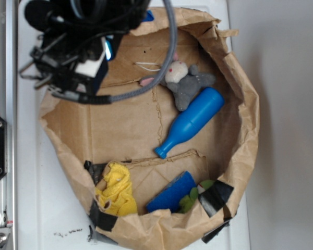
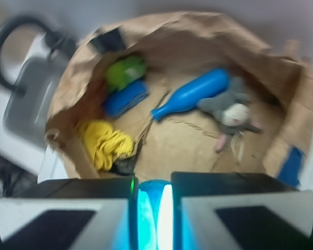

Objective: Grab the blue ball.

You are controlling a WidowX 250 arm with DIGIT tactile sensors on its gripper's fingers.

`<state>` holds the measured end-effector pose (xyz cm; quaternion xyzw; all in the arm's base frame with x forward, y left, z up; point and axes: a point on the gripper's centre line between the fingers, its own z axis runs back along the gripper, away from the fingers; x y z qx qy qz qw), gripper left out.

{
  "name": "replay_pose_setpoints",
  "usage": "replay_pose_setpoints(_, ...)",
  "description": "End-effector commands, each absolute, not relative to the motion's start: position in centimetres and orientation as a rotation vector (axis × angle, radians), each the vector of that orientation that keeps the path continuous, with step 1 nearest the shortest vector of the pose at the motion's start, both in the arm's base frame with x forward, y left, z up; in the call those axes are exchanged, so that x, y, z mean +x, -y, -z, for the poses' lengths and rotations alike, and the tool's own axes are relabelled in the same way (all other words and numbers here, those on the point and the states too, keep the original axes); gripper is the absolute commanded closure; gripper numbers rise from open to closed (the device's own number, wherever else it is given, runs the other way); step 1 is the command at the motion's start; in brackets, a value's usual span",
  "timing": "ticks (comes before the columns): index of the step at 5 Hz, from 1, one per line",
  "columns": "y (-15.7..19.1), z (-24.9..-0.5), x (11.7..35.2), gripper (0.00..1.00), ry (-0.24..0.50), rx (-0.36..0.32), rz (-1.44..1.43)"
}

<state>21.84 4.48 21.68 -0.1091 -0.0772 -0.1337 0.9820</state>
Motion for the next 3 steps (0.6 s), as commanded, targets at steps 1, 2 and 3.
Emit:
replay_pose_setpoints(1,-3.09,-23.12,23.42,1.0,0.182,-0.134,0.116)
replay_pose_setpoints(2,-2.97,-22.72,23.97,1.0,0.164,-0.137,0.096)
replay_pose_setpoints(3,-2.79,-22.29,24.12,1.0,0.17,-0.133,0.118)
